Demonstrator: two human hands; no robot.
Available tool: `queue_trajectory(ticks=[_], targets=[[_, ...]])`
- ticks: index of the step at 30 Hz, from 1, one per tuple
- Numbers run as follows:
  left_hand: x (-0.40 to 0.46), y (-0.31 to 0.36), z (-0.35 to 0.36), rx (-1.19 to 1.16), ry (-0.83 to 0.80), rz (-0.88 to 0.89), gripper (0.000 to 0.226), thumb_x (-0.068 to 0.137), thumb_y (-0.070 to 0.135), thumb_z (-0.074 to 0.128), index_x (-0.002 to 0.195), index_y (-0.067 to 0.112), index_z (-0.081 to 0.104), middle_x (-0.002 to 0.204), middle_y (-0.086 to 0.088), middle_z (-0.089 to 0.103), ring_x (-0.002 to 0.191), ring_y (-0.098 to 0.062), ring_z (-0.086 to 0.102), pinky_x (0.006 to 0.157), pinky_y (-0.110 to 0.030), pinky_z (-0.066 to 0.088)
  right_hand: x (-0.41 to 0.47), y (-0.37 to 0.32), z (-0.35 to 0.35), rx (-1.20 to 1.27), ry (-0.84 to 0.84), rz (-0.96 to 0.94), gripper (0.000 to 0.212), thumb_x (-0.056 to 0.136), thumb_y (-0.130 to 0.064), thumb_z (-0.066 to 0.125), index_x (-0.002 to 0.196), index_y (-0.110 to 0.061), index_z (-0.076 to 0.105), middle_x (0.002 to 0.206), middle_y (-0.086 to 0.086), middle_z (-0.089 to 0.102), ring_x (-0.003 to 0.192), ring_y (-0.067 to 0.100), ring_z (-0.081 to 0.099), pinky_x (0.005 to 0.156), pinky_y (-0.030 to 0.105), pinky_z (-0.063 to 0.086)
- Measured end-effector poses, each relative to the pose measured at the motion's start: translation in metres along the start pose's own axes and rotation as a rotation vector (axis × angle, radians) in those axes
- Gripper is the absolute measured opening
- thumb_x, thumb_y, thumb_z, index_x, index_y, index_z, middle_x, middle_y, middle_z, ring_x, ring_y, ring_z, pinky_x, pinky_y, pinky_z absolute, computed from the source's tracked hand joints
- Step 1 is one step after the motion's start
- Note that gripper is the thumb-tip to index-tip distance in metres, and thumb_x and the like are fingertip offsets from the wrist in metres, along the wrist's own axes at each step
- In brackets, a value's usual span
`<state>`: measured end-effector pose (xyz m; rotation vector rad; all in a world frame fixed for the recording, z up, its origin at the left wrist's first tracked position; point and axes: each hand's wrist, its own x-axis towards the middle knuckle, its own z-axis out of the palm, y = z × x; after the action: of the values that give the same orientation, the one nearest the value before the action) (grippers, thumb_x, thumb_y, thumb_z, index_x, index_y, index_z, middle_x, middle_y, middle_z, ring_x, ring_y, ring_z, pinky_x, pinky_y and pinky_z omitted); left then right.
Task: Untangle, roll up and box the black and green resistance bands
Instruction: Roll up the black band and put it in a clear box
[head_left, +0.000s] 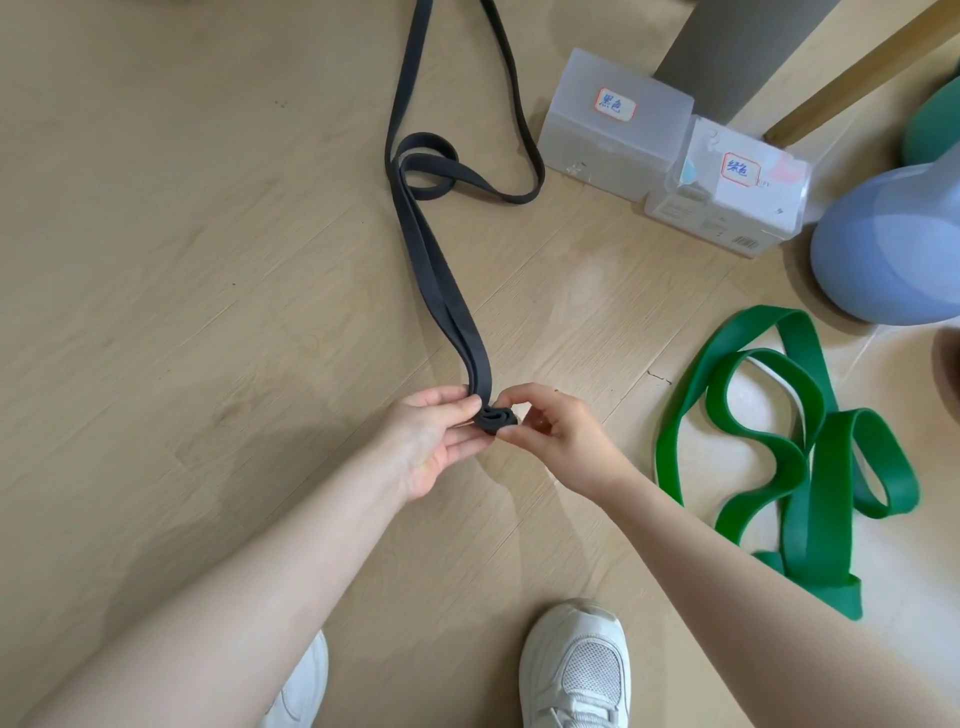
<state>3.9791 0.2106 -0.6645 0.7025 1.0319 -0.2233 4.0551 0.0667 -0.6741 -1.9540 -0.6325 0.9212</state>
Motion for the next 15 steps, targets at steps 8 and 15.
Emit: queue_trajectory(ticks=[8,15], targets=[[-0.006,-0.007,-0.004,0.021,-0.073,0.001,0.011,0.086,-0.003,0.056,0.094,0.004,0.055,0.098,-0.017,0.068,0.087,-0.023,0.069,0.078,-0.031,0.056,0.005,-0.001,-0.010,0.030,-0.113,0.024,0.032,0.084,-0.008,0.066,0.095,-0.038,0.063,0.090,-0.023,0.063,0.073,0.000,0.054,0.074,0.010,0.041],[-0.012,-0.005,-0.002,0.054,-0.067,0.030,0.009,0.086,-0.002,0.057,0.089,0.007,0.055,0.093,-0.014,0.070,0.084,-0.021,0.070,0.076,-0.029,0.057,0.002,0.000,-0.007,0.094,-0.061,0.001,0.040,0.083,-0.004,0.065,0.100,-0.040,0.060,0.088,-0.013,0.055,0.083,0.002,0.054,0.083,0.022,0.046]])
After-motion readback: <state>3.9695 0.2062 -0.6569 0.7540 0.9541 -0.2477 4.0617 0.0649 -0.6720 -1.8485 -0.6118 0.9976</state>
